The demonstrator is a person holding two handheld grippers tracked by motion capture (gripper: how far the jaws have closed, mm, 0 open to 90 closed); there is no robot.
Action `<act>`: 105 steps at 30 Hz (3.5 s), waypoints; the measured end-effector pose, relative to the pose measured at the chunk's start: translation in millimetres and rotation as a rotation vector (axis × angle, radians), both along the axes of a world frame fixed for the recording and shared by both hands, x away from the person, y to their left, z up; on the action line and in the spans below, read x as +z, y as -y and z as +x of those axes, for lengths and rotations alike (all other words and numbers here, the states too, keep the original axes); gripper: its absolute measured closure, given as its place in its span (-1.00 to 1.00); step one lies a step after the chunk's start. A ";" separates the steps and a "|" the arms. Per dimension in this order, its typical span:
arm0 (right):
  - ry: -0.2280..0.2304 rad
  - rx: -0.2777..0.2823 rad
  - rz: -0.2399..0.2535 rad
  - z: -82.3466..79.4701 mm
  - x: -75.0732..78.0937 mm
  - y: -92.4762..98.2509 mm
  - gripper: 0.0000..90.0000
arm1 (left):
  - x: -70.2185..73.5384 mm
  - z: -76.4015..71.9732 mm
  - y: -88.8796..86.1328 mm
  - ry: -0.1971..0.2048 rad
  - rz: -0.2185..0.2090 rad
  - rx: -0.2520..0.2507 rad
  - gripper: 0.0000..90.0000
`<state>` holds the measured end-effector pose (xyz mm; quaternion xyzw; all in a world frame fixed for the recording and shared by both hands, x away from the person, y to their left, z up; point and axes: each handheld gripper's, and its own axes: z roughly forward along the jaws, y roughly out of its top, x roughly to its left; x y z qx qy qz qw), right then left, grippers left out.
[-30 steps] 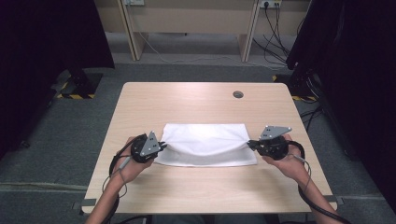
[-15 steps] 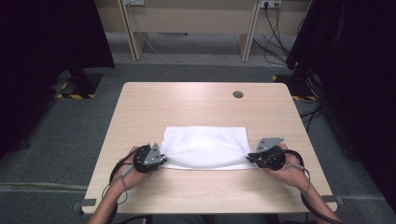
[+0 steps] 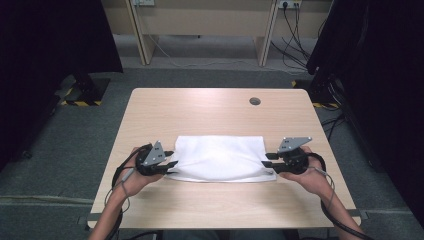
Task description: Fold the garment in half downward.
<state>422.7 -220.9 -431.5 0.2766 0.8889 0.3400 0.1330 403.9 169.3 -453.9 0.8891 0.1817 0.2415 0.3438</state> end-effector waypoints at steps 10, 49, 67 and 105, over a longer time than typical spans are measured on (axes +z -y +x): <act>-0.026 0.006 -0.064 -16.5 -29.2 -3.7 0.44 | -19.0 -11.7 4.8 -0.013 0.041 0.009 0.35; -0.022 -0.066 -0.047 -26.3 -32.4 11.7 0.32 | -17.5 -20.8 -5.3 -0.061 0.013 0.107 0.19; -0.035 0.040 -0.022 -12.1 -18.9 -60.2 0.20 | -3.1 -9.2 44.3 -0.055 0.002 0.041 0.08; -0.094 -0.027 0.059 -5.2 -21.6 -50.2 -0.33 | 5.8 -7.4 10.2 -0.087 -0.146 0.193 -0.68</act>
